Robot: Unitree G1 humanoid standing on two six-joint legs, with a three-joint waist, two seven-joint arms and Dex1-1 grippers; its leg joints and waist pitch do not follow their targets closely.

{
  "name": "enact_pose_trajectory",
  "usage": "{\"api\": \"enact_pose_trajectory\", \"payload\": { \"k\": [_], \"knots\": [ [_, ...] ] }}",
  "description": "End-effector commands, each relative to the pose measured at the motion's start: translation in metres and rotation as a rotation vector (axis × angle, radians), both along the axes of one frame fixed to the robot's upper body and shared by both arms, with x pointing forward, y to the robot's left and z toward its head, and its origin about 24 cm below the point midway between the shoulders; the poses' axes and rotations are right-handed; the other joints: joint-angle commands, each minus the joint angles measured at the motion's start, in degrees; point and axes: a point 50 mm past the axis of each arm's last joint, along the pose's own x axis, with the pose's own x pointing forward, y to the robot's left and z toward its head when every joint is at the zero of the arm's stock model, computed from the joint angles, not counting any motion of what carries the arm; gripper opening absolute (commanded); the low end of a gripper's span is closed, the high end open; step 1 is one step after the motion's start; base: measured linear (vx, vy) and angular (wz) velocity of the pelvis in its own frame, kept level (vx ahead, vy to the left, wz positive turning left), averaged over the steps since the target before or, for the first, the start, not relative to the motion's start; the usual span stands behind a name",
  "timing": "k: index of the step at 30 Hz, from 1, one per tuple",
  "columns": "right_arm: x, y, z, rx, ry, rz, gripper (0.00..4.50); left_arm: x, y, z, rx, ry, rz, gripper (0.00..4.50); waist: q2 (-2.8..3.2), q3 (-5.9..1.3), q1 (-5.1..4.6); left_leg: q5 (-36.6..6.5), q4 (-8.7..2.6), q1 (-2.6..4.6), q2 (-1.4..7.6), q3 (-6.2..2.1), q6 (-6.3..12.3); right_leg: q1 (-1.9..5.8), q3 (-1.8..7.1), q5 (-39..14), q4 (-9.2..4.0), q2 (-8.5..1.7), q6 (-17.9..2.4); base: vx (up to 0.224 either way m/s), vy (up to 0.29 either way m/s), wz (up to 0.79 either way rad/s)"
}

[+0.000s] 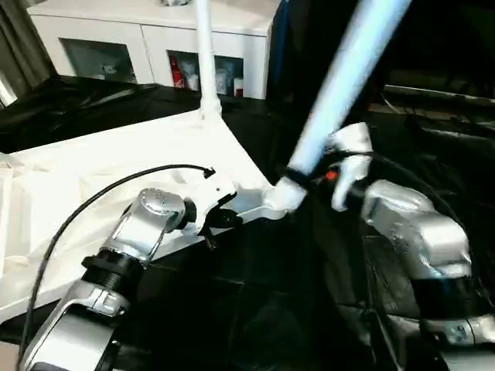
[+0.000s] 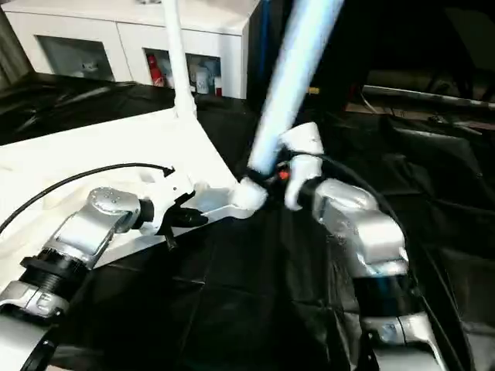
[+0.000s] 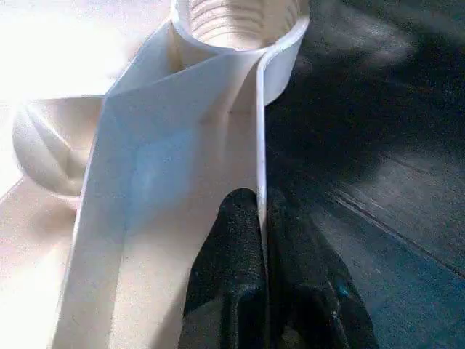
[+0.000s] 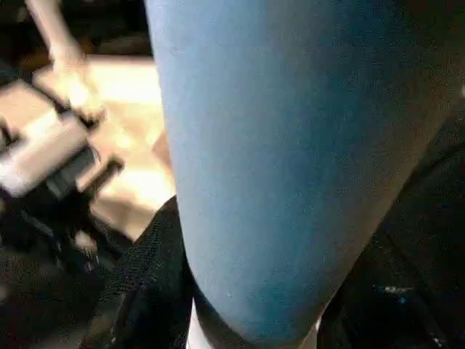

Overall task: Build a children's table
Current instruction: Insert table leg to table base

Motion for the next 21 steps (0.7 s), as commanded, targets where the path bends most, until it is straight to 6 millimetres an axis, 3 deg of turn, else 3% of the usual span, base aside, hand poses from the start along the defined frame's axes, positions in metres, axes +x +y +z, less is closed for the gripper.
{"api": "enact_pose_trajectory", "payload": {
  "k": [1,2,8,21],
  "knots": [
    [0.004,0.004,0.000,-0.046,0.000,0.018,1.87,-0.004,-0.002,-0.001,-0.002,0.002,-0.039,0.00,-0.86,-4.28,0.35,-16.74,-4.42,1.14,2.48,-0.74,-0.66,2.26,2.19,-18.77,-4.45,-3.18,-11.43,0.000,0.000,0.00],
    [0.007,0.006,-0.001,-0.066,-0.003,0.026,1.87,-0.006,-0.003,0.000,-0.006,-0.010,-0.059,0.00,-0.66,-4.31,0.37,-16.72,-4.45,1.17,2.56,-0.86,-0.83,2.25,2.16,-18.86,-4.29,-3.24,-11.61,0.000,0.000,0.00],
    [0.013,0.013,-0.005,-0.081,0.000,0.049,1.87,-0.012,-0.007,0.003,-0.037,-0.052,-0.141,0.00,-1.01,-4.24,0.56,-16.83,-4.49,1.18,2.66,-0.77,-0.93,2.10,2.28,-19.77,-4.35,-3.30,-10.78,0.000,0.000,0.00],
    [0.020,0.014,-0.019,-0.047,0.044,0.038,1.87,-0.014,-0.007,0.004,-0.056,-0.082,-0.149,0.00,-1.12,-4.22,0.78,-17.28,-4.54,1.27,2.62,-0.77,-1.20,2.04,2.28,-20.36,-4.22,-3.21,-10.56,0.000,0.000,0.00]
  ]
}}
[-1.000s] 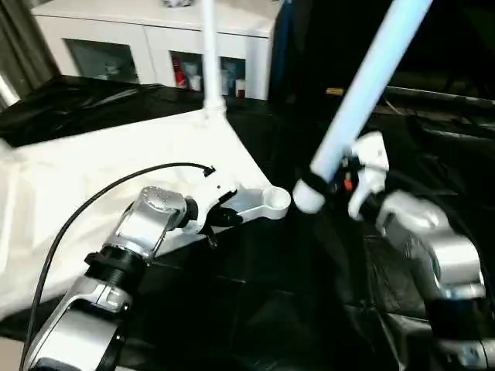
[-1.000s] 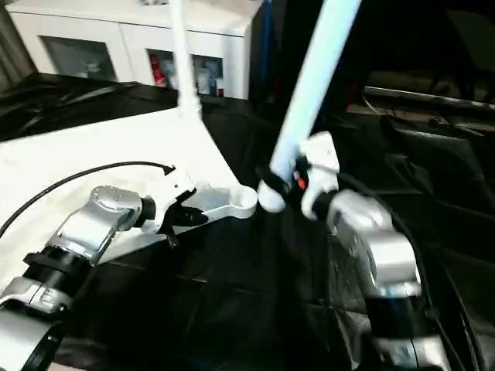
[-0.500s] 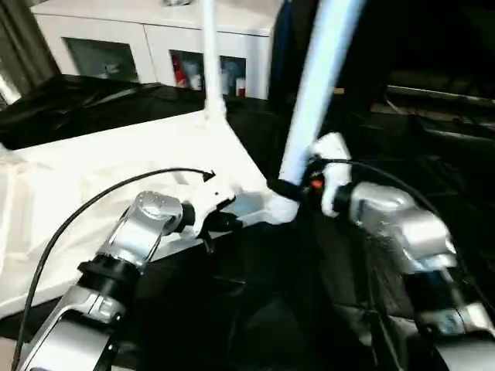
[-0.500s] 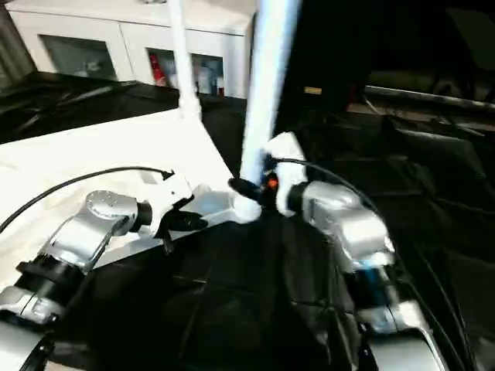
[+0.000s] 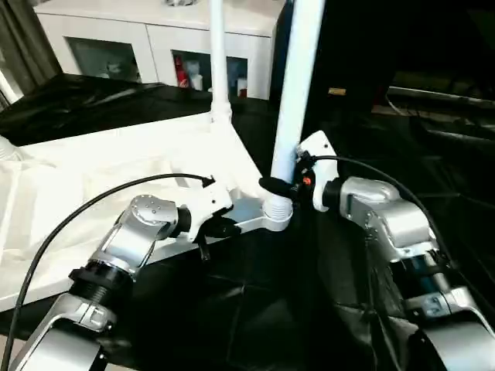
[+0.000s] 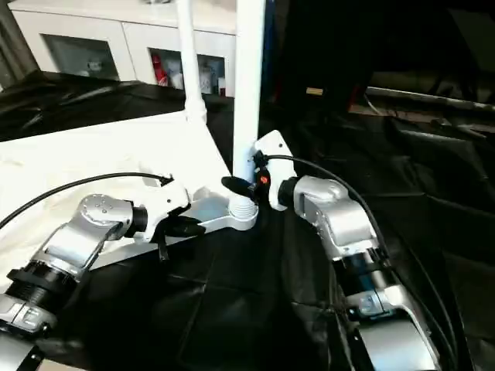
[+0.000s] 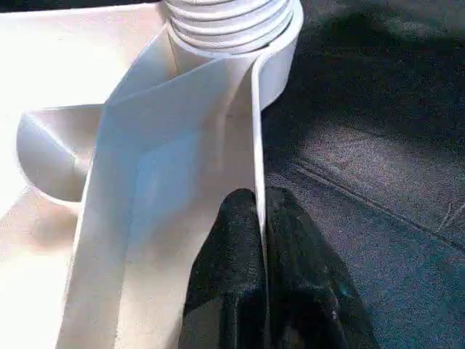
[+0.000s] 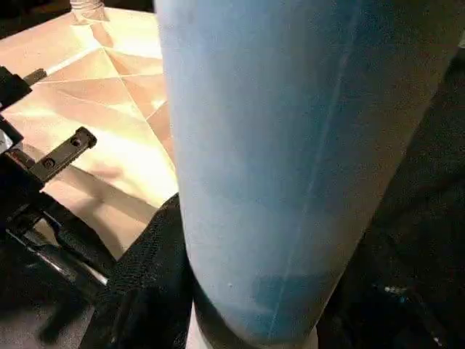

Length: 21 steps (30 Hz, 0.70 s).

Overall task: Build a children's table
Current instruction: Insert table leg to table base

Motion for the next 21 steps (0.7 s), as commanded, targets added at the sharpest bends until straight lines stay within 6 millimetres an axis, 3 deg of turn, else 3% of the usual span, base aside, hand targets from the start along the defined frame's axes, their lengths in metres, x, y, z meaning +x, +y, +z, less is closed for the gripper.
{"api": "enact_pose_trajectory", "payload": {
  "k": [1,10,21],
  "knots": [
    [0.002,-0.005,-0.008,0.013,0.029,-0.028,1.87,-0.002,-0.009,0.006,-0.065,-0.036,-0.050,0.00,-0.68,-4.21,0.14,-17.45,-4.53,1.28,2.63,-0.79,-1.24,2.06,2.28,-20.21,-4.35,-3.24,-10.85,0.000,0.000,0.00],
    [-0.006,-0.025,-0.027,0.169,0.065,-0.174,1.87,0.004,-0.009,0.010,-0.085,-0.059,-0.004,0.00,-0.93,-4.30,0.46,-16.59,-4.50,1.16,2.63,-0.72,-0.55,2.17,2.25,-19.78,-4.41,-3.35,-11.05,0.000,0.000,0.00],
    [-0.027,-0.014,-0.035,0.027,-0.039,-0.154,1.86,0.006,-0.013,0.009,-0.085,-0.064,0.002,0.00,-0.70,-4.02,0.60,-19.92,-4.80,1.35,2.57,-0.91,-1.61,1.68,2.31,-25.16,-5.06,-3.21,-8.59,0.000,0.000,0.00]
  ]
}}
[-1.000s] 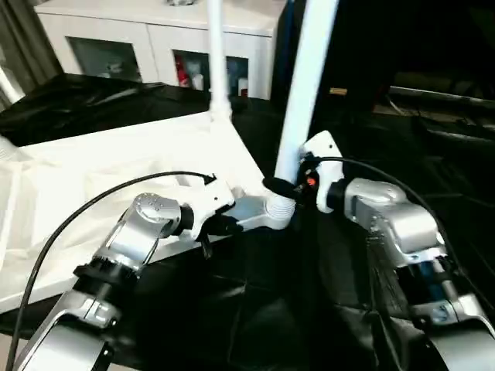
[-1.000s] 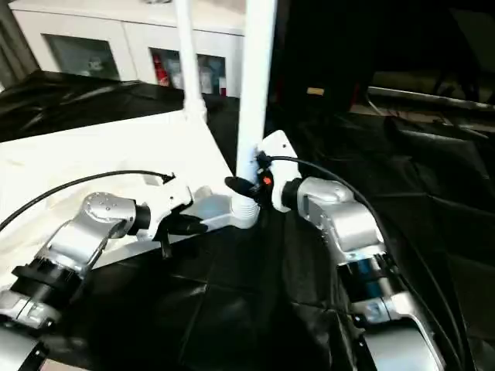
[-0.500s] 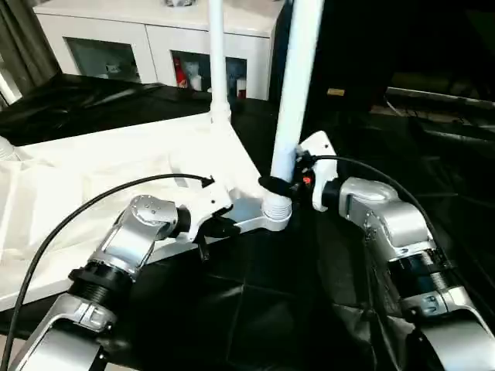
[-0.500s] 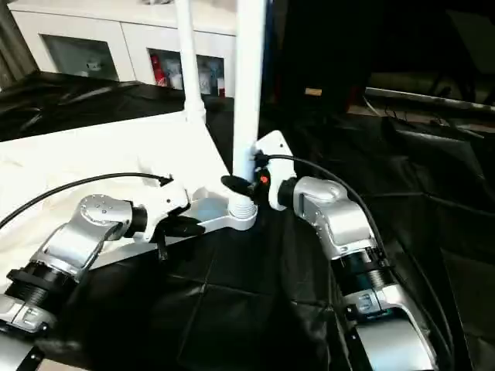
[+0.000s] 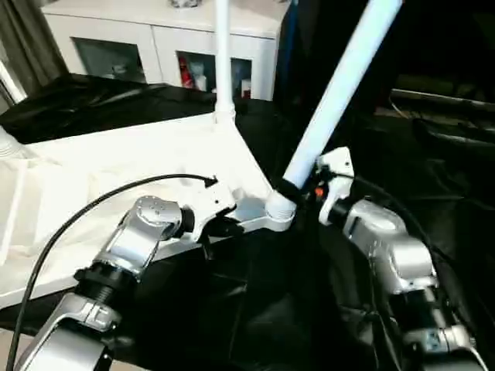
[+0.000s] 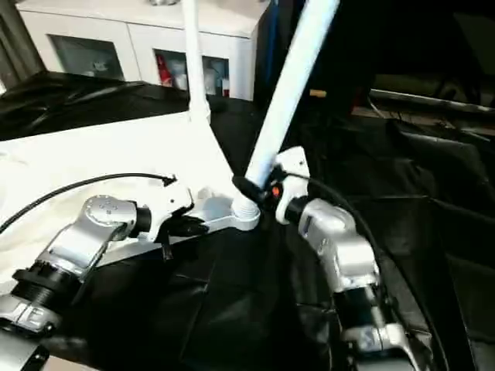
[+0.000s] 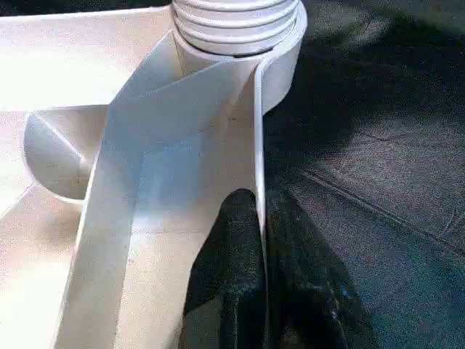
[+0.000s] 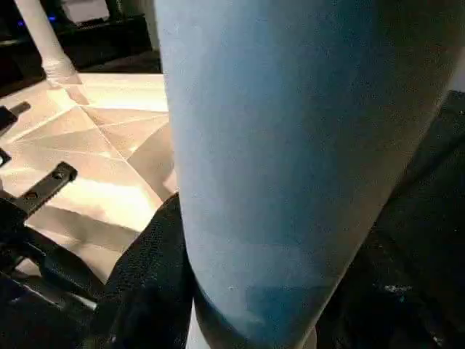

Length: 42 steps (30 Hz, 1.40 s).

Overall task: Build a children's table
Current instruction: Insert table leg to table base

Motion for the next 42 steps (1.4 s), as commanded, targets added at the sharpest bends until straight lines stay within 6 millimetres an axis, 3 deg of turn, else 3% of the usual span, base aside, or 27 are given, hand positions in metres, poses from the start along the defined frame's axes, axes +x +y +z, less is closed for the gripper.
{"api": "enact_pose_trajectory", "payload": {
  "k": [1,14,18,26,31,35,37,38,39,41,42],
  "knots": [
    [-0.006,-0.002,-0.016,-0.097,0.058,0.011,1.86,0.004,-0.007,0.011,-0.071,-0.051,-0.013,0.00,-0.68,-3.99,-0.12,-20.05,-4.78,1.31,2.58,-0.97,-1.64,1.67,2.26,-25.16,-5.11,-3.24,-8.54,0.000,0.000,0.00],
    [-0.010,0.005,-0.028,-0.148,0.145,0.103,1.86,0.002,-0.010,0.013,-0.076,-0.056,-0.069,0.00,-0.76,-4.05,-0.16,-20.09,-4.79,1.25,2.61,-1.03,-1.32,1.70,2.27,-24.37,-5.03,-3.22,-8.77,0.000,0.000,0.00],
    [-0.014,0.006,-0.036,-0.191,0.189,0.283,1.86,-0.006,-0.012,0.012,-0.055,-0.044,-0.163,0.00,-0.58,-4.06,-0.12,-21.17,-4.78,1.33,2.72,-1.09,-1.33,1.78,2.25,-23.72,-4.99,-3.26,-9.34,0.000,0.000,0.00],
    [-0.022,-0.005,-0.038,-0.244,0.190,0.474,1.86,-0.019,-0.015,0.017,-0.030,-0.025,-0.333,0.00,-0.70,-4.10,-0.09,-23.83,-4.95,1.61,2.89,-1.16,-1.60,1.65,2.25,-22.74,-4.95,-3.13,-10.43,0.000,0.000,0.00],
    [-0.029,-0.011,-0.038,-0.264,0.180,0.589,1.86,-0.029,-0.015,0.018,-0.024,0.009,-0.454,0.00,-0.91,-4.06,-0.01,-25.02,-4.99,1.68,2.98,-1.21,-1.55,1.67,2.23,-24.09,-5.01,-3.23,-10.65,0.000,0.000,0.00],
    [-0.032,-0.011,-0.040,-0.270,0.176,0.621,1.86,-0.028,-0.015,0.017,-0.022,0.007,-0.443,0.00,-0.85,-3.94,0.04,-26.98,-5.04,2.03,3.05,-1.34,-2.09,1.27,2.25,-26.53,-5.30,-3.27,-10.25,0.000,0.000,0.00],
    [-0.028,-0.012,-0.043,-0.269,0.176,0.567,1.86,-0.020,-0.016,0.017,-0.015,-0.014,-0.377,0.00,-0.85,-3.91,-0.05,-28.24,-5.09,2.11,3.02,-1.44,-2.58,1.21,2.18,-27.66,-5.48,-3.27,-9.95,0.000,0.000,0.00],
    [-0.020,-0.014,-0.047,-0.265,0.183,0.454,1.86,-0.010,-0.016,0.015,-0.010,-0.032,-0.283,0.00,-0.80,-3.89,-0.21,-29.09,-5.05,2.10,2.90,-1.47,-2.83,1.04,2.13,-28.67,-5.59,-3.24,-9.64,0.000,0.000,0.00],
    [-0.016,-0.015,-0.049,-0.263,0.187,0.394,1.86,-0.006,-0.016,0.014,-0.011,-0.039,-0.239,0.00,-0.83,-3.59,-0.44,-31.23,-4.95,2.51,2.74,-1.53,-3.40,0.60,1.91,-31.57,-6.12,-3.18,-9.15,0.000,0.000,0.00],
    [-0.011,-0.017,-0.051,-0.261,0.194,0.331,1.86,-0.002,-0.016,0.013,-0.013,-0.043,-0.195,0.00,-0.81,-3.49,-0.70,-34.63,-4.67,3.20,2.52,-2.02,-4.16,0.46,1.13,-38.01,-7.06,-3.39,-6.72,-0.031,0.004,-0.01],
    [-0.003,-0.021,-0.054,-0.246,0.215,0.203,1.86,0.004,-0.016,0.013,-0.033,-0.042,-0.130,0.00,-0.52,-3.43,-0.86,-35.97,-4.82,3.23,2.66,-2.48,-4.35,0.76,0.59,-39.55,-7.43,-3.49,-5.48,-0.066,0.023,-0.07]
  ]
}}
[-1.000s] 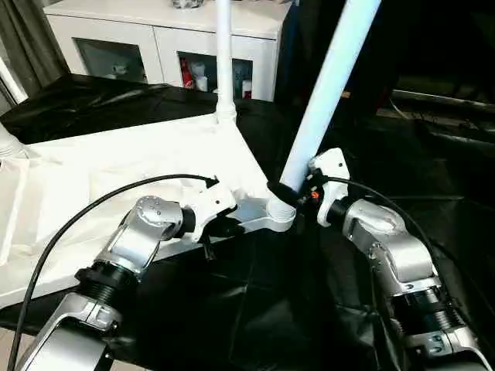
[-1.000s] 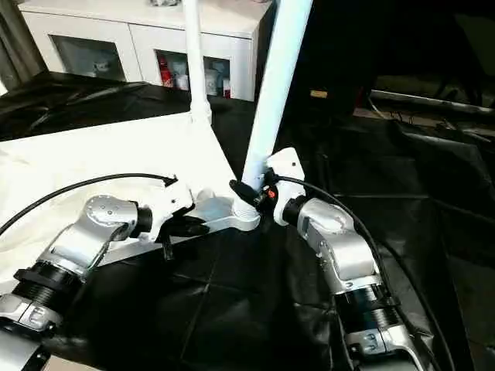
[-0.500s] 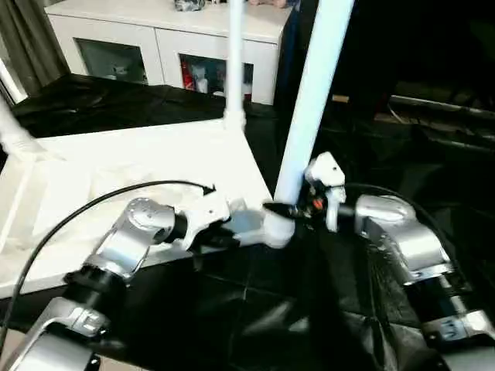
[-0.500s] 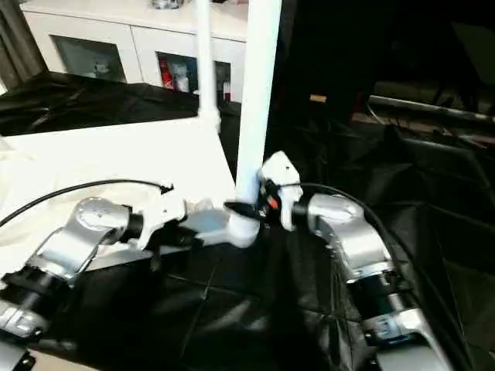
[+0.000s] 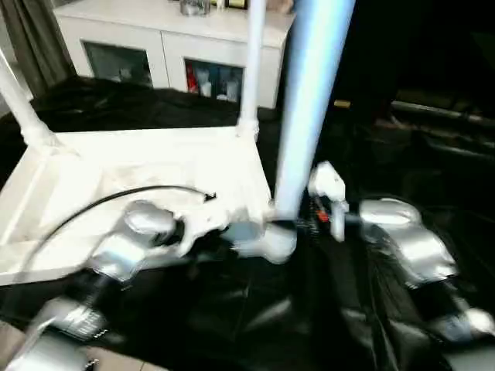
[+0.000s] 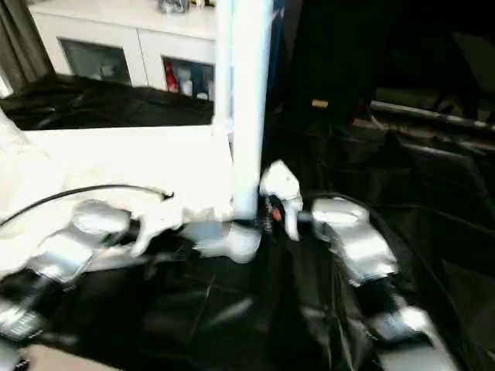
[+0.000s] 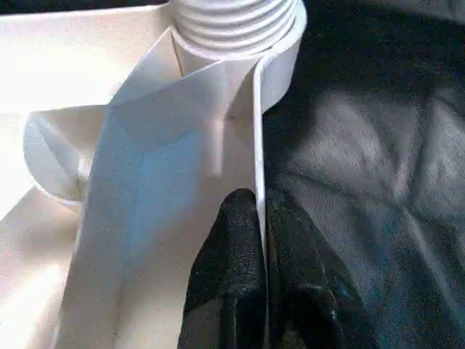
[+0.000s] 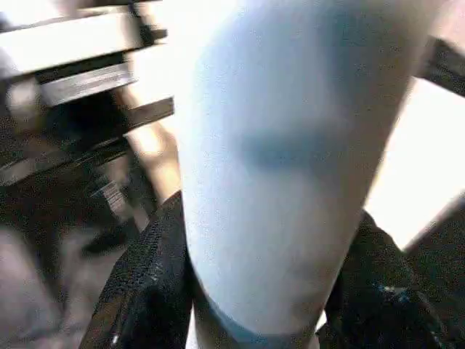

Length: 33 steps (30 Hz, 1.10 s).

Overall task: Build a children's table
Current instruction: Insert table leg to table base

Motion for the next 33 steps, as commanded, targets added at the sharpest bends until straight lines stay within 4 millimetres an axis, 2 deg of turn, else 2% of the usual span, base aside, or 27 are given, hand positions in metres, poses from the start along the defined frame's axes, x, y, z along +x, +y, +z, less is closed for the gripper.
{"api": "enact_pose_trajectory", "payload": {
  "k": [1,2,3,4,5,6,7,8,9,10,11,12,13,14,15,16,18,20,21,23,25,27,28,30,31,32,33],
  "knots": [
    [-0.004,-0.019,-0.045,-0.114,0.184,-0.196,1.86,0.012,-0.014,0.022,-0.082,-0.079,0.018,0.00,0.87,-2.23,-1.05,-37.65,-4.89,2.86,2.65,-2.25,-4.52,-0.04,0.57,-40.11,-6.99,-3.26,-5.12,-0.066,0.023,-0.07],
    [0.005,-0.024,-0.050,-0.091,0.211,-0.356,1.86,0.020,-0.017,0.023,-0.108,-0.066,0.102,0.00,1.13,-2.07,-1.61,-41.18,-5.20,3.04,2.69,-2.78,-4.93,0.38,-0.89,-40.92,-7.46,-2.85,-3.91,-0.063,0.035,-0.10],
    [0.008,-0.026,-0.052,-0.081,0.227,-0.434,1.86,0.023,-0.020,0.023,-0.121,-0.054,0.145,0.00,1.98,-1.51,-2.28,-47.81,-6.65,3.31,3.32,-3.12,-5.51,1.08,-3.40,-38.43,-7.56,-1.40,-3.43,-0.075,0.041,-0.06],
    [0.011,-0.027,-0.054,-0.073,0.239,-0.482,1.86,0.025,-0.023,0.023,-0.129,-0.043,0.172,0.00,2.75,-1.48,-2.12,-51.19,-9.12,1.37,4.33,-2.99,-5.92,3.27,-4.03,-32.95,-4.24,-0.49,-4.55,-0.075,0.041,-0.06],
    [0.012,-0.028,-0.055,-0.070,0.247,-0.507,1.86,0.026,-0.024,0.023,-0.134,-0.037,0.185,0.00,3.61,-1.64,1.17,-56.15,-13.95,-4.86,5.19,-0.34,-6.88,7.50,-3.45,-15.61,7.76,0.60,-6.32,-0.135,0.023,0.08],
    [0.015,-0.028,-0.055,-0.043,0.257,-0.561,1.86,0.028,-0.029,0.023,-0.140,-0.031,0.213,0.00,1.48,-2.80,2.29,-46.36,-12.27,-1.29,3.77,2.08,-3.87,4.81,0.42,-17.90,7.36,0.43,-4.69,-0.078,-0.070,0.13],
    [0.017,-0.028,-0.054,-0.024,0.265,-0.597,1.86,0.030,-0.032,0.022,-0.143,-0.028,0.232,0.00,-2.39,-3.95,0.74,-36.38,-6.87,2.52,2.67,0.88,-3.92,2.26,2.83,-31.91,2.20,-2.74,-2.43,-0.078,-0.070,0.13],
    [0.020,-0.027,-0.054,0.000,0.270,-0.635,1.86,0.032,-0.036,0.022,-0.138,-0.031,0.255,0.00,-1.84,-3.27,2.36,-15.68,2.70,2.47,1.68,-1.60,-1.59,-0.04,5.65,-49.41,-6.74,-11.34,-4.96,0.067,-0.095,-0.06],
    [0.021,-0.026,-0.053,0.012,0.273,-0.653,1.86,0.033,-0.038,0.021,-0.134,-0.034,0.266,0.00,-1.10,-3.94,3.66,-2.06,-0.70,-2.62,1.86,-2.54,0.06,5.05,4.03,-35.72,-3.01,-8.34,-6.33,0.111,-0.022,-0.22],
    [0.023,-0.025,-0.051,0.025,0.257,-0.656,1.86,0.034,-0.038,0.020,-0.122,-0.043,0.275,0.00,0.09,-4.02,4.13,-0.10,-2.55,-1.86,2.52,-2.25,-0.69,4.26,2.66,-26.35,-2.36,-6.00,-7.48,0.111,-0.022,-0.22],
    [0.025,-0.024,-0.047,0.055,0.238,-0.657,1.86,0.035,-0.037,0.020,-0.109,-0.065,0.278,0.00,0.58,-4.37,3.38,-5.06,-2.99,0.76,3.11,-1.47,-1.38,1.61,1.87,-11.84,-0.90,-2.84,-10.29,0.000,0.000,0.00],
    [0.027,-0.023,-0.043,0.078,0.221,-0.654,1.86,0.036,-0.036,0.019,-0.099,-0.082,0.279,0.00,0.97,-4.03,2.67,-9.89,-3.66,0.15,2.95,-1.42,-1.62,2.43,1.76,-6.44,-0.58,-2.80,-13.06,0.000,0.000,0.00],
    [0.028,-0.022,-0.037,0.114,0.198,-0.640,1.86,0.036,-0.033,0.020,-0.083,-0.108,0.267,0.00,1.30,-4.09,2.51,-11.57,-3.98,-0.10,2.97,-1.45,-1.76,2.95,1.65,-6.40,-0.69,-3.02,-13.34,0.000,0.000,0.00],
    [0.030,-0.022,-0.029,0.171,0.168,-0.635,1.86,0.035,-0.031,0.020,-0.073,-0.142,0.233,0.00,1.12,-4.10,2.53,-14.15,-4.13,-0.05,2.87,-1.30,-1.78,3.14,1.70,-8.23,-1.34,-3.06,-12.66,0.000,0.000,0.00],
    [0.030,-0.022,-0.029,0.171,0.168,-0.635,1.86,0.035,-0.031,0.020,-0.073,-0.142,0.233,0.00,1.10,-3.96,2.41,-16.24,-4.32,0.25,2.86,-1.17,-1.88,3.10,1.85,-10.92,-1.91,-3.18,-12.01,0.000,0.000,0.00],
    [0.032,-0.024,-0.021,0.224,0.145,-0.634,1.86,0.034,-0.029,0.021,-0.071,-0.162,0.204,0.00,1.03,-3.98,2.34,-16.46,-4.45,0.23,2.85,-1.14,-1.87,3.22,1.82,-12.06,-2.06,-3.22,-11.79,0.000,0.000,0.00],
    [0.033,-0.026,-0.012,0.274,0.124,-0.621,1.86,0.032,-0.028,0.023,-0.080,-0.198,0.167,0.00,1.47,-3.81,2.19,-17.26,-4.75,0.28,3.06,-1.13,-1.84,3.00,1.99,-14.80,-2.62,-3.36,-11.08,0.000,0.000,0.00],
    [0.033,-0.028,-0.004,0.319,0.097,-0.605,1.86,0.028,-0.026,0.024,-0.100,-0.202,0.135,0.00,1.43,-4.02,2.01,-16.01,-4.87,0.35,3.23,-0.94,-1.47,3.15,1.99,-13.81,-2.66,-3.38,-10.99,0.000,0.000,0.00],
    [0.033,-0.029,0.002,0.341,0.077,-0.594,1.86,0.027,-0.025,0.024,-0.104,-0.212,0.126,0.00,1.87,-4.06,1.96,-14.31,-4.83,0.28,3.23,-0.80,-1.12,2.96,2.09,-11.60,-2.50,-3.30,-11.44,0.000,0.000,0.00],
    [0.033,-0.029,0.006,0.359,0.061,-0.584,1.86,0.027,-0.024,0.025,-0.104,-0.222,0.120,0.00,1.78,-4.10,1.70,-13.30,-4.73,0.17,3.20,-0.64,-0.83,2.98,2.09,-8.95,-2.24,-3.16,-12.15,0.000,0.000,0.00],
    [0.031,-0.031,0.019,0.415,0.008,-0.550,1.86,0.025,-0.020,0.027,-0.108,-0.248,0.107,0.00,1.95,-4.18,1.75,-11.77,-4.53,0.21,3.17,-0.52,-0.33,2.97,2.12,-6.40,-2.08,-3.14,-12.48,0.000,0.000,0.00],
    [0.029,-0.033,0.029,0.443,-0.036,-0.526,1.86,0.027,-0.017,0.033,-0.156,-0.276,0.128,0.00,1.90,-4.52,1.69,-8.28,-4.09,-0.08,2.95,-0.41,0.73,3.26,2.05,-0.74,-1.44,-3.01,-13.09,0.000,0.000,0.00],
    [0.029,-0.034,0.033,0.453,-0.051,-0.521,1.86,0.028,-0.017,0.038,-0.206,-0.265,0.140,0.29,1.86,-4.59,1.67,-7.31,-3.96,-0.13,2.90,-0.36,1.16,3.26,2.03,0.82,-1.30,-2.95,-13.26,0.000,0.000,0.00],
    [0.029,-0.035,0.038,0.466,-0.071,-0.511,1.86,0.027,-0.017,0.048,-0.292,-0.231,0.146,0.58,1.49,-4.81,1.60,-3.71,-3.42,-0.69,2.50,-0.21,3.14,3.56,1.91,5.79,-0.55,-2.99,-14.50,0.000,0.000,0.00],
    [0.029,-0.035,0.038,0.466,-0.071,-0.511,1.86,0.027,-0.017,0.048,-0.292,-0.231,0.146,0.58,1.63,-4.99,1.77,-2.95,-3.28,-0.65,2.58,-0.22,3.54,3.45,1.89,6.79,-0.42,-3.11,-15.00,0.000,0.000,0.00],
    [0.029,-0.035,0.041,0.461,-0.083,-0.500,1.86,0.025,-0.016,0.060,-0.362,-0.213,0.127,0.62,1.84,-5.04,1.87,-2.44,-3.05,-0.39,2.77,-0.09,4.24,2.98,1.87,8.15,-0.33,-2.92,-16.09,0.000,0.000,0.00],
    [0.029,-0.033,0.043,0.441,-0.095,-0.487,1.86,0.021,-0.014,0.074,-0.425,-0.201,0.087,0.71,1.62,-4.88,1.91,-2.44,-2.99,-0.56,2.80,0.02,4.80,2.88,1.85,8.35,-0.26,-2.85,-17.10,0.000,0.000,0.00]
  ]
}}
